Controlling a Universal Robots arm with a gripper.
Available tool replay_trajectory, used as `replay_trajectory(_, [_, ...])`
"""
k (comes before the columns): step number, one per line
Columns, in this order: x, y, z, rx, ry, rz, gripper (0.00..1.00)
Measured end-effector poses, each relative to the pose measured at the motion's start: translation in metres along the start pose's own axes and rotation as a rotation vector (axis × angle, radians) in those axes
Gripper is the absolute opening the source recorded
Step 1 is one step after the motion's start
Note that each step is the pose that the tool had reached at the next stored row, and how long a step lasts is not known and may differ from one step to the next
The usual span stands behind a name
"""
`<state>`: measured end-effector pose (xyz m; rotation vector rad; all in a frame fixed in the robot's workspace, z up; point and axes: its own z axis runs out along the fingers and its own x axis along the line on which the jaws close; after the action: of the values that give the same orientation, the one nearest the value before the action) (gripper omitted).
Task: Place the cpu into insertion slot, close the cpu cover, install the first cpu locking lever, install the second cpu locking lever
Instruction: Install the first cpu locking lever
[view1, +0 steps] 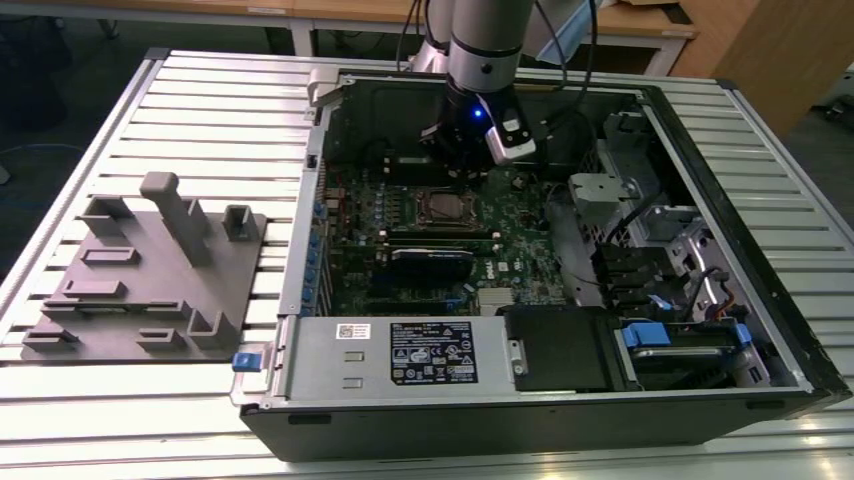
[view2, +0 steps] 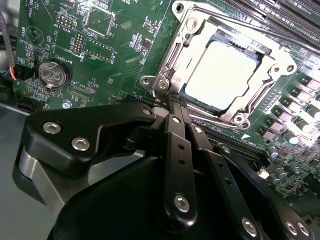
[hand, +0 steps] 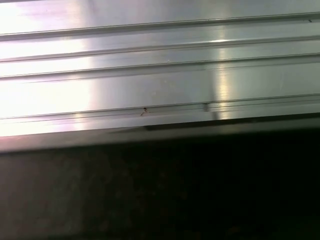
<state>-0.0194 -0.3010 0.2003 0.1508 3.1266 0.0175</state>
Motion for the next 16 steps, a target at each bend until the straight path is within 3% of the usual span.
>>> replay_trajectory(16, [0.0000,0.0000,0.0024,0.0036,-0.0003,0.000,0.10])
